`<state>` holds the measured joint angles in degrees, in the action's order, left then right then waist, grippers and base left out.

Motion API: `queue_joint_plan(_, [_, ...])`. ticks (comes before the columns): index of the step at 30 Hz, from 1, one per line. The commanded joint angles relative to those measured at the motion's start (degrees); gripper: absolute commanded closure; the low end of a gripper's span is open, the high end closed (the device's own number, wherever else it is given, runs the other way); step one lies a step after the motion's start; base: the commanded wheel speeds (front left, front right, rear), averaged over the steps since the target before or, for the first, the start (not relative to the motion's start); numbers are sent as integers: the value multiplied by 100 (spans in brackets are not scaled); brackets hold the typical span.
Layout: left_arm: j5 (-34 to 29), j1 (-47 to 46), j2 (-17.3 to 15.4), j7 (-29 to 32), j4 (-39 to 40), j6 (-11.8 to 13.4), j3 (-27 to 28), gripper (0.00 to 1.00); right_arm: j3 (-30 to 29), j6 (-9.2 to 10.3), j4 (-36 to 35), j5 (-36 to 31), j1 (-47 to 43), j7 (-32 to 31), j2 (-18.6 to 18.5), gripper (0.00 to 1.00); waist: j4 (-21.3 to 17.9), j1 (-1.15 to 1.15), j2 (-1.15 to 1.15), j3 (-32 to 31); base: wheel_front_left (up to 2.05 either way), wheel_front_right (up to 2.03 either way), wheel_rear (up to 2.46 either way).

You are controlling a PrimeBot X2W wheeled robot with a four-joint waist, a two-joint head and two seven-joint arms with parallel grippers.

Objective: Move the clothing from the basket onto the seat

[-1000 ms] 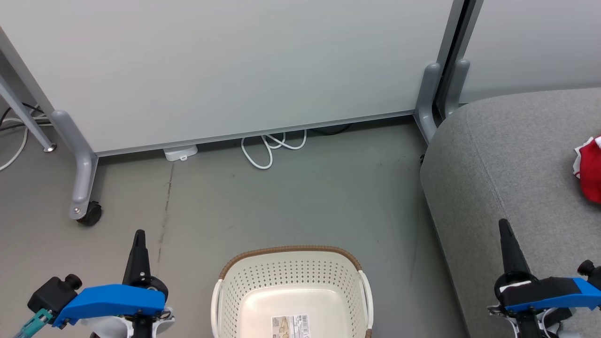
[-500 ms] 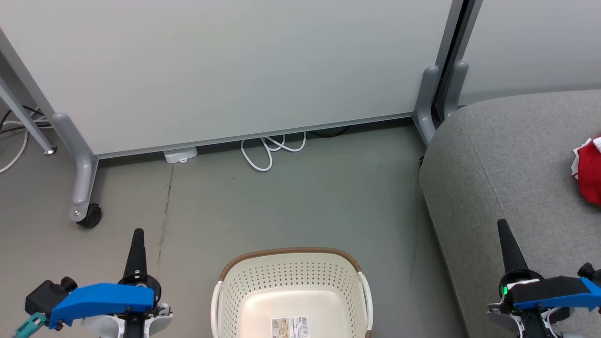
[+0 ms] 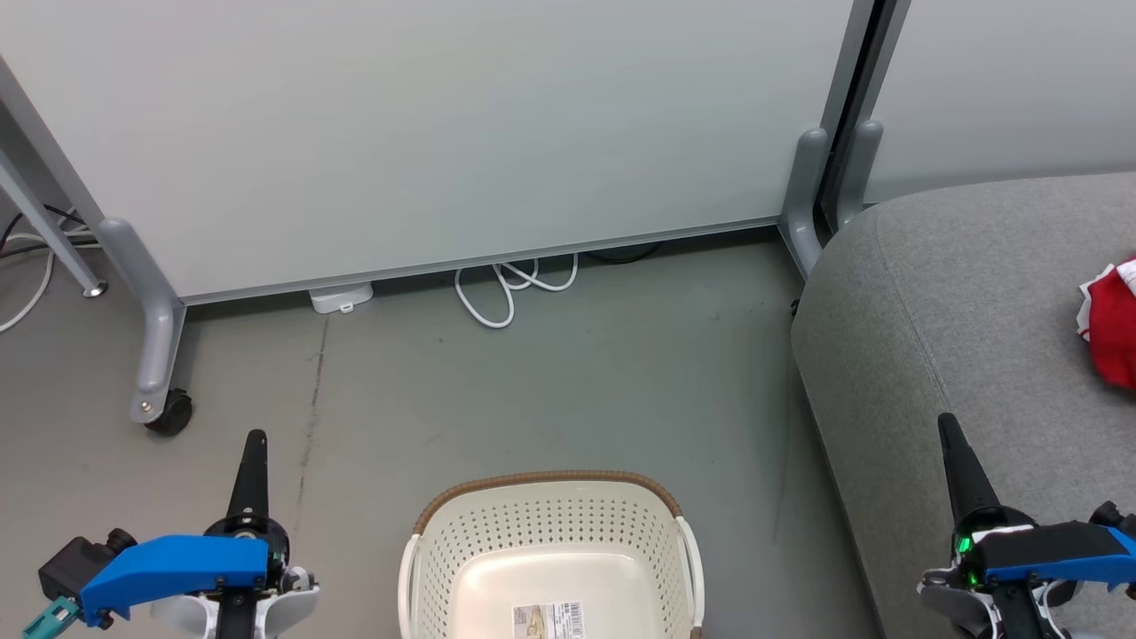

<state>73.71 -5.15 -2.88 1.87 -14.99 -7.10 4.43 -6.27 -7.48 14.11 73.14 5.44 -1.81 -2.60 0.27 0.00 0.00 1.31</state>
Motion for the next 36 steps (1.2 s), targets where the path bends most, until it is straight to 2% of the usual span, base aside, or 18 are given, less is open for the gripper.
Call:
queue_joint_plan(1, [152,-124,-1,43,54,-40,23,100,-18,-2,-40,156,87,-46,-38,100,-1,0,0,-5,0,0,0])
queue_joint_plan(36, [1660,-137,2,429,103,-58,196,100,-31,-2,-17,1718,109,-441,-43,100,-23,0,0,-96,0,0,0])
